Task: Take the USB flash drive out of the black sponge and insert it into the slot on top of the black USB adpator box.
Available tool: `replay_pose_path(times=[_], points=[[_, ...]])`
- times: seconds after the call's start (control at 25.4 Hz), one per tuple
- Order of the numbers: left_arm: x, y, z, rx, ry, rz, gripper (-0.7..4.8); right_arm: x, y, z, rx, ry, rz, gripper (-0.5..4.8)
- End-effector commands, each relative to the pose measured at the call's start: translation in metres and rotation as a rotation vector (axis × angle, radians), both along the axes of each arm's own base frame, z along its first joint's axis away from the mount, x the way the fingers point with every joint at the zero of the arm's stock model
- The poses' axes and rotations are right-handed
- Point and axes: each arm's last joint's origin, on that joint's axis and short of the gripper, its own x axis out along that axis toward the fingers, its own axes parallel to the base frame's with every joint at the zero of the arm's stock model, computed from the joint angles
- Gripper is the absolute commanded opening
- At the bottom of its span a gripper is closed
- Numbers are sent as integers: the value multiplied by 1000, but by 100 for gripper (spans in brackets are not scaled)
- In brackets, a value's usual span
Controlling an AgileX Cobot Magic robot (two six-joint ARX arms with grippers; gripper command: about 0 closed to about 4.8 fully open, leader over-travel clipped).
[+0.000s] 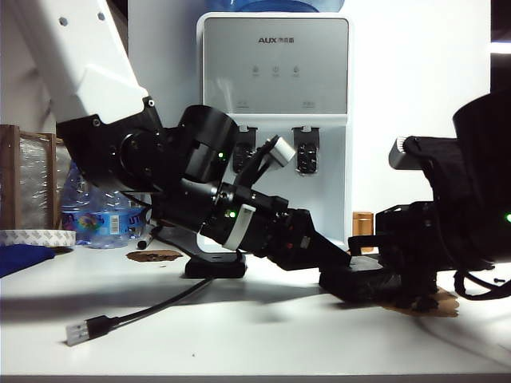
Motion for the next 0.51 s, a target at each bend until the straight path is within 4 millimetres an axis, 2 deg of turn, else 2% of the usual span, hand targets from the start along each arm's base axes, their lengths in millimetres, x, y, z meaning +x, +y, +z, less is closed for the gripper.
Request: replay_pose_path(times=[0.04, 0.35, 0.51], points=[[-2, 3, -8, 43, 37, 12, -4, 1, 0, 6, 20, -48, -9, -2], [-2, 3, -8, 43, 37, 12, -4, 2, 0, 21, 47, -106, -6, -2], [-1, 1, -6, 29, 19, 10, -4, 1, 0, 43, 84, -187, -6, -2]])
